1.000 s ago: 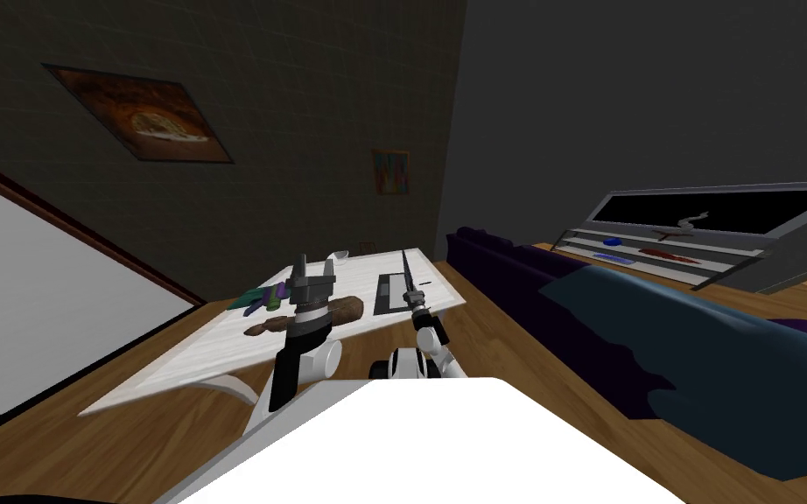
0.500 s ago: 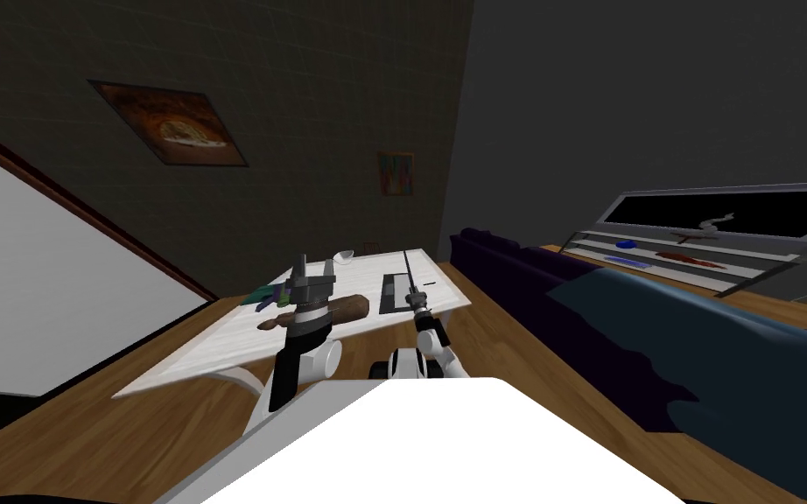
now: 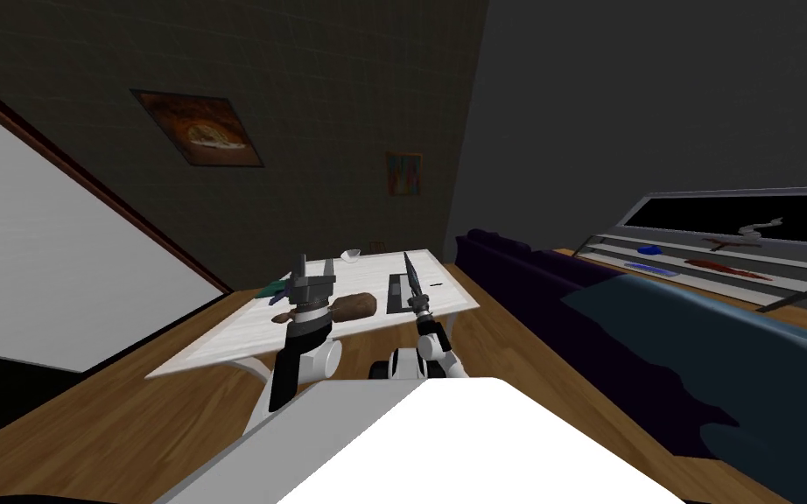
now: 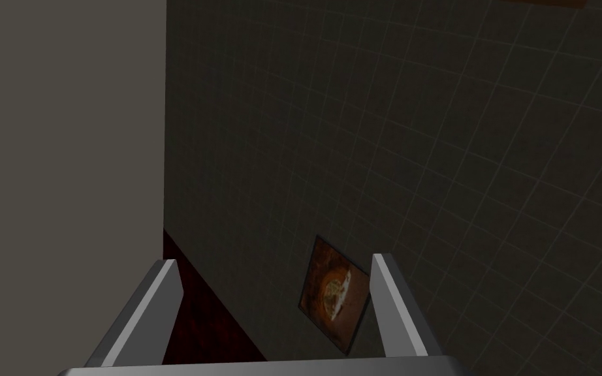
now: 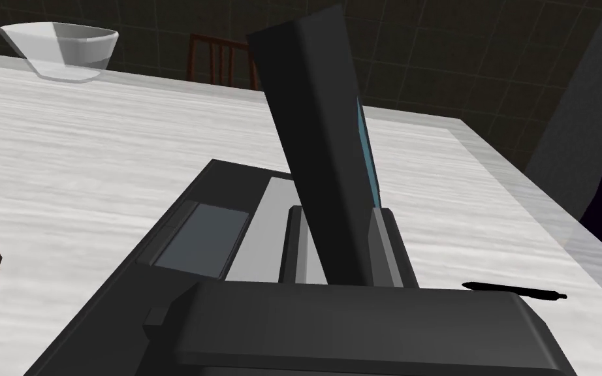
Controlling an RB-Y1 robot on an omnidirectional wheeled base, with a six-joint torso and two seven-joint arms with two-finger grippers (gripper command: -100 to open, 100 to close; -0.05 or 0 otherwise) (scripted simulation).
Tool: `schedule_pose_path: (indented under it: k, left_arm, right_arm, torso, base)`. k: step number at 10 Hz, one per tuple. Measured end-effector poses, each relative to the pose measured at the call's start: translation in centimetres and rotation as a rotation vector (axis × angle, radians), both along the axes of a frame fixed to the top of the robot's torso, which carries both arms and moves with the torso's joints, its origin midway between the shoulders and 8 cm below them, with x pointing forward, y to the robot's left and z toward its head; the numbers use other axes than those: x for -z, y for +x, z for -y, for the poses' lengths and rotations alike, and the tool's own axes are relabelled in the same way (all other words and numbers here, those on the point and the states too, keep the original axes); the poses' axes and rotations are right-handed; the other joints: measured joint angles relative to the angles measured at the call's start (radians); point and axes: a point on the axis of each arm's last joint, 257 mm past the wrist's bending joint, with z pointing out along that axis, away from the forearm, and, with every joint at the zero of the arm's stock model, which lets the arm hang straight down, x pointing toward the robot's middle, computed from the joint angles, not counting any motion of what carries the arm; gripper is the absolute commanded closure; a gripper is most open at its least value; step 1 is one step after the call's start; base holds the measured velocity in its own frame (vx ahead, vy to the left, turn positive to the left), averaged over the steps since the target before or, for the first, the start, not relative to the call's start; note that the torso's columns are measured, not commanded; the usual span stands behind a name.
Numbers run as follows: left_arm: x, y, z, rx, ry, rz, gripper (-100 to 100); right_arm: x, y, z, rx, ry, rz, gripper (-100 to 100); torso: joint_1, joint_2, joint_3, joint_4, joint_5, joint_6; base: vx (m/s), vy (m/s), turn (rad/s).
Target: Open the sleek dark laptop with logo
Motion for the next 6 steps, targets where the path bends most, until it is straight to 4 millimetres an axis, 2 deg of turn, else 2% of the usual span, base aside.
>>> schedule_pose_path:
  k: [6]
  left_arm:
    - [0.0,0.0,0.0,0.0,0.0,0.0,0]
  right_arm:
    - [3.0,-1.5,1.8,0.027,-0.138,0.001,100]
  torso:
    - [-0.006,0.0,0.0,0.0,0.0,0.004]
  base:
    - [0.015,0.035,0.046]
